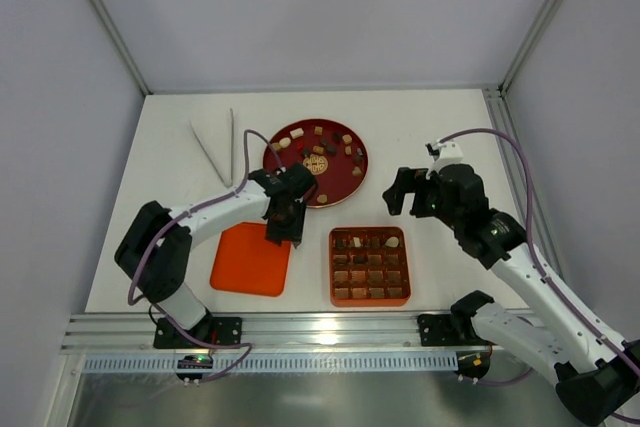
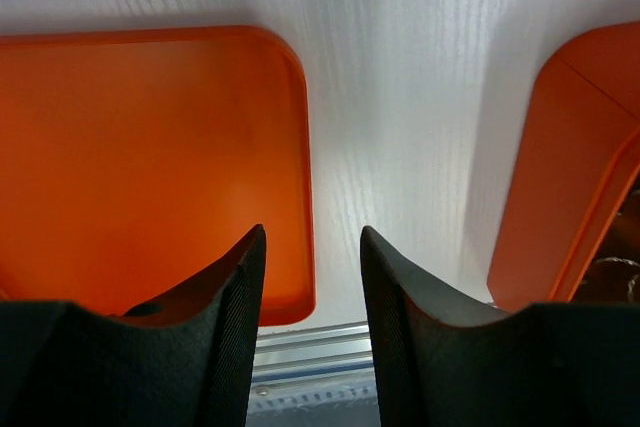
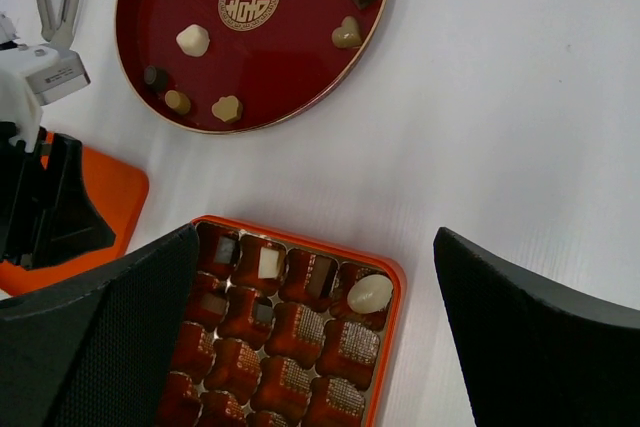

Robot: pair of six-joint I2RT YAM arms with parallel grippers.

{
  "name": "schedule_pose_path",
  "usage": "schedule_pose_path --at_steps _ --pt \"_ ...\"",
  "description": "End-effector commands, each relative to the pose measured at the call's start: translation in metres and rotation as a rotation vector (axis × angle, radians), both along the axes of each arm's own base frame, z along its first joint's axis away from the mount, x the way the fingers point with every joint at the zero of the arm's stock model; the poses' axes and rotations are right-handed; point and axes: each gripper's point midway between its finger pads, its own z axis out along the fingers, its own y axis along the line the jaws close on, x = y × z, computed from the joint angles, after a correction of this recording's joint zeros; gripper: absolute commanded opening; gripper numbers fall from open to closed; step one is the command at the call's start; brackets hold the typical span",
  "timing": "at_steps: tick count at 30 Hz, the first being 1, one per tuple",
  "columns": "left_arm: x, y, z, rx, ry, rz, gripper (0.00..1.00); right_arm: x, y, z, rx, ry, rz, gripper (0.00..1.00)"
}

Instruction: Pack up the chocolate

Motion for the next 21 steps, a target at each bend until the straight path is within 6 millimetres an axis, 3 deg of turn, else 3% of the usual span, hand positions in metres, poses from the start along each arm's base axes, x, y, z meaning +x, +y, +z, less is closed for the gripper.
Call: schedule_pose_path --at_steps 1,15,19,21 --pt "0.005 0.004 -0.008 0.029 -0.031 0.037 0.42 -0.003 0.011 0.010 0.071 -0.027 0.036 1.00" --pt "0.004 0.000 -0.043 0.060 0.021 -0.023 0.34 -0.025 0.058 0.008 0.251 0.037 0.176 1.00" --pt "0.005 -0.002 -0.048 0.060 0.026 -0.031 0.25 -0.033 0.077 0.005 0.303 0.065 0.216 0.98" --pt "0.009 -0.006 -0.046 0.050 0.017 -0.039 0.15 -0.036 0.085 0.003 0.329 0.077 0.226 0.97"
